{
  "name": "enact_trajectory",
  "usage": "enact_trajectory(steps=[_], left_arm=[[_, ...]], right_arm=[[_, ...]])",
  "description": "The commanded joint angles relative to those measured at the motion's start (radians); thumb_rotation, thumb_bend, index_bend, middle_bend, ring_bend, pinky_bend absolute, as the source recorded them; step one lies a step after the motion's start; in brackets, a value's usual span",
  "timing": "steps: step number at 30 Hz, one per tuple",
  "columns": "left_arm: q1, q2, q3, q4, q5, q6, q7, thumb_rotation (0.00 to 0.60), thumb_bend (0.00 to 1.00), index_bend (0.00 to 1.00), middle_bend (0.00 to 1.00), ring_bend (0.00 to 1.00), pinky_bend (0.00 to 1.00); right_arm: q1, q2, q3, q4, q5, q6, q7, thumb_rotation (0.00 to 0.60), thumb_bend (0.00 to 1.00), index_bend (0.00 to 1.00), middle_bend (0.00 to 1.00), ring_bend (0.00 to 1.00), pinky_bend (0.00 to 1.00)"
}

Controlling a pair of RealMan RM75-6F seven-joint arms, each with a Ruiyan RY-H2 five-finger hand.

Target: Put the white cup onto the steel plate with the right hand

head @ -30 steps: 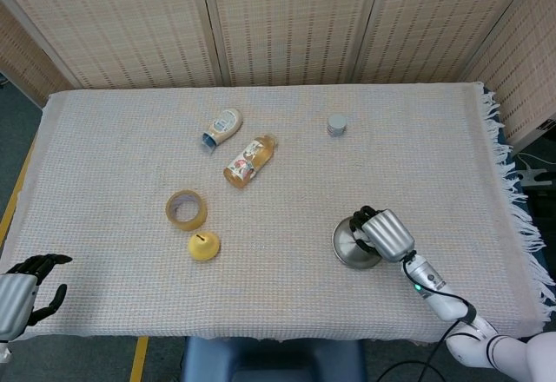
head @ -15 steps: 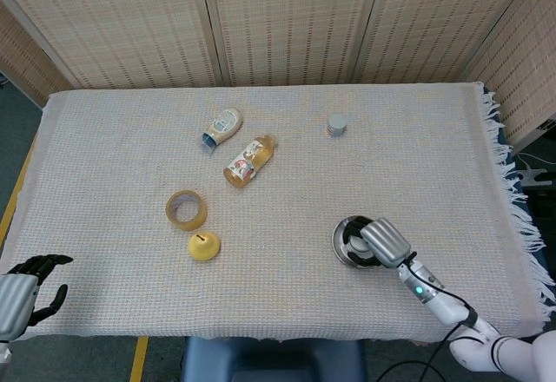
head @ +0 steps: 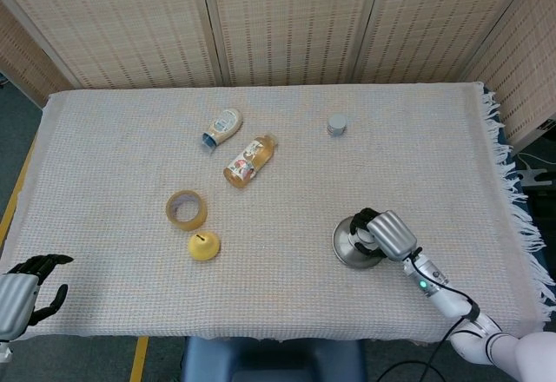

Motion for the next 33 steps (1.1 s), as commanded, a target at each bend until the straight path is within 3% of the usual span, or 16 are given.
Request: enact_trajectory(steps=[1, 4, 10, 19, 22, 33], left_arm=[[0.0, 0.0, 0.0, 0.0, 0.0, 0.001, 0.0, 0.6, 0.43, 0.31, 0.33, 0.29, 0.44], [0.0, 0.001, 0.0, -0.001, 0.0, 0.0, 0.0, 0.6, 0.43, 0.31, 0.33, 0.29, 0.44], [0.001, 0.002, 0.0, -0.001, 0.0, 0.003, -0.005, 0.6, 0.43, 0.31, 0.33, 0.29, 0.44], [0.002, 0.0, 0.001, -0.001, 0.004, 0.005, 0.0, 0.6, 0.43, 0.31, 0.33, 0.29, 0.44], [0.003, -0.001, 0.001, -0.002, 0.008, 0.009, 0.005, 0.6, 0.43, 0.31, 0.33, 0.29, 0.44], [-0.001, -0.006, 0.004, -0.002, 0.007, -0.003, 0.018, 0.6, 0.43, 0.31, 0.33, 0.29, 0.44]], right_arm=[[0.006, 0.025, -0.025, -0.062, -0.006, -0.019, 0.127, 0.6, 0.22, 0.51, 0.44, 0.34, 0.73], [0.009, 0.03, -0.031, -0.063, -0.016, -0.014, 0.149, 0.6, 0.22, 0.51, 0.44, 0.34, 0.73], [-0.002, -0.009, -0.015, 0.038, -0.022, 0.038, 0.043, 0.6, 0.22, 0.51, 0.44, 0.34, 0.73], [-0.037, -0.029, 0.014, 0.121, -0.046, 0.221, -0.057, 0.6, 0.22, 0.51, 0.44, 0.34, 0.73], [-0.068, -0.021, 0.01, 0.146, -0.033, 0.236, -0.09, 0.6, 0.22, 0.51, 0.44, 0.34, 0.73], [-0.179, -0.029, 0.003, 0.27, 0.044, 0.207, 0.023, 0.6, 0.22, 0.51, 0.44, 0.34, 0.73]])
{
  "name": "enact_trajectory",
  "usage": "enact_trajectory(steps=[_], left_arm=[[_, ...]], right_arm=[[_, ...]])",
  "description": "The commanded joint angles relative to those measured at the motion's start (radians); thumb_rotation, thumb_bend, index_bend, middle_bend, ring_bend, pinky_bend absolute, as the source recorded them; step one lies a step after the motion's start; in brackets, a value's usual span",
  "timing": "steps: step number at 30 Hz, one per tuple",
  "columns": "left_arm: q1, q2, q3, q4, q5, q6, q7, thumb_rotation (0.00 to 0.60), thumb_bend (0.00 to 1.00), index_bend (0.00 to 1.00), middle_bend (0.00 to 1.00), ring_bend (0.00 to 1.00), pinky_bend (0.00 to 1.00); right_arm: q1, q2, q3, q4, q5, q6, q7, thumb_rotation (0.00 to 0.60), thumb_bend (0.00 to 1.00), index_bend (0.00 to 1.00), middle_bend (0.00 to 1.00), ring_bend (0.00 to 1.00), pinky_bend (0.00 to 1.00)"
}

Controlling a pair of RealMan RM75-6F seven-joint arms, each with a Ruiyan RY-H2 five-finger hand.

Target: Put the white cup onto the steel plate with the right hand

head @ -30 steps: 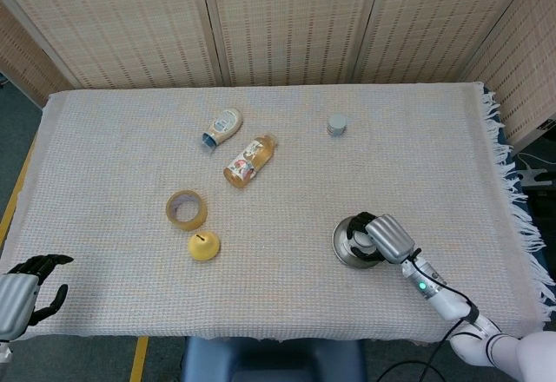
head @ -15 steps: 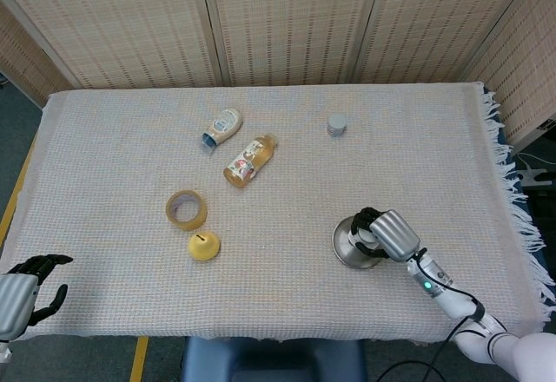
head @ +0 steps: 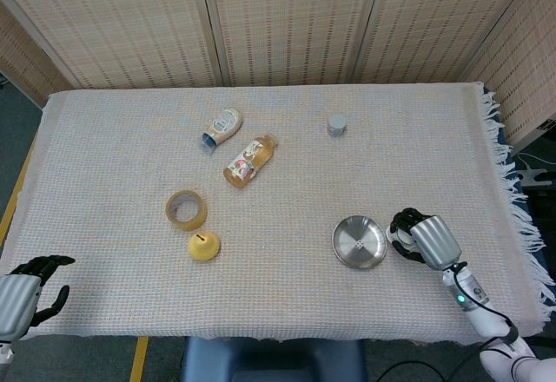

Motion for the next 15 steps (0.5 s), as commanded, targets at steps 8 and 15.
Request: enact_trajectory(steps=[8, 15], left_arm=[[-0.002, -0.005, 0.002, -0.002, 0.004, -0.003, 0.015, 0.6, 0.43, 0.31, 0.33, 0.29, 0.44], [-0.003, -0.004, 0.0, 0.001, -0.004, -0.006, 0.012, 0.6, 0.43, 0.31, 0.33, 0.29, 0.44]], right_arm=[[-0.004, -0.065, -0.009, 0.191, 0.024, -0.109, 0.116, 0.6, 0.22, 0.48, 0.44, 0.29, 0.68], [0.009, -0.08, -0.041, 0.253, -0.006, -0.133, 0.232, 0.6, 0.12, 0.21, 0.14, 0.01, 0.27]])
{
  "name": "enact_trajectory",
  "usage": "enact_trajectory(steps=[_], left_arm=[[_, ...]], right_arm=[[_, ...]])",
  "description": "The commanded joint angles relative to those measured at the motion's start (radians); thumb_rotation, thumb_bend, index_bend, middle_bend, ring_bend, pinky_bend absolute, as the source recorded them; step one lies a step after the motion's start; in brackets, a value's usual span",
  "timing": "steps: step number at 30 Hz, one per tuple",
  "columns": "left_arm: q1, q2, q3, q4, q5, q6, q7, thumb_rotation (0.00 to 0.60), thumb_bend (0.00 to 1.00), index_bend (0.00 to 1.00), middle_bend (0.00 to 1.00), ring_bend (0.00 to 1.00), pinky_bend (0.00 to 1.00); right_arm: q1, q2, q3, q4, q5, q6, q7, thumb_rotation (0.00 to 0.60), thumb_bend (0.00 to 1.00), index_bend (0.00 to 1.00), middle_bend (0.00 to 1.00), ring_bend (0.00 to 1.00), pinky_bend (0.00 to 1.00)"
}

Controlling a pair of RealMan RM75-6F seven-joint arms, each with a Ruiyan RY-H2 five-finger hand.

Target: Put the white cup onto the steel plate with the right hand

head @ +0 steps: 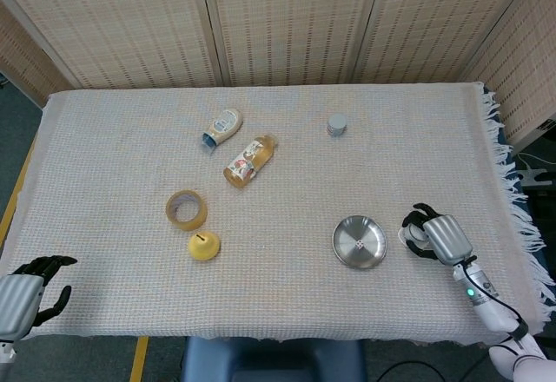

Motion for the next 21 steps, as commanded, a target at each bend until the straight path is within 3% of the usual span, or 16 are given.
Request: enact_trajectory(steps=[1, 5, 9, 13, 16, 21], left_arm=[[0.0, 0.0, 0.0, 0.0, 0.0, 0.0, -0.001, 0.6, 0.43, 0.31, 0.33, 0.29, 0.44], [0.0, 0.0, 0.0, 0.002, -0.002, -0.002, 0.001, 0.6, 0.43, 0.31, 0.33, 0.3, 0.44], [0.0, -0.001, -0.003, 0.003, -0.008, -0.001, 0.007, 0.6, 0.43, 0.31, 0.33, 0.29, 0.44], [0.0, -0.006, -0.007, 0.004, -0.01, 0.003, 0.022, 0.6, 0.43, 0.31, 0.33, 0.3, 0.44], [-0.001, -0.012, -0.012, 0.003, -0.013, 0.004, 0.037, 0.6, 0.43, 0.31, 0.33, 0.3, 0.44], [-0.004, -0.023, -0.015, 0.005, -0.015, 0.003, 0.07, 0.6, 0.43, 0.31, 0.33, 0.3, 0.44]], right_arm=[[0.008, 0.001, -0.023, 0.016, -0.024, 0.006, 0.037, 0.6, 0.11, 0.14, 0.08, 0.0, 0.2], [0.009, 0.051, -0.04, -0.051, -0.054, 0.07, 0.009, 0.6, 0.08, 0.0, 0.0, 0.0, 0.02], [0.011, 0.137, -0.029, -0.219, -0.068, 0.151, -0.122, 0.6, 0.08, 0.0, 0.0, 0.0, 0.0], [-0.025, 0.213, 0.022, -0.449, -0.021, 0.201, -0.39, 0.6, 0.07, 0.0, 0.0, 0.0, 0.0], [-0.07, 0.259, 0.059, -0.614, 0.048, 0.197, -0.599, 0.6, 0.07, 0.0, 0.0, 0.0, 0.0], [-0.109, 0.359, 0.077, -0.855, 0.135, 0.139, -0.77, 0.6, 0.07, 0.0, 0.0, 0.0, 0.0]])
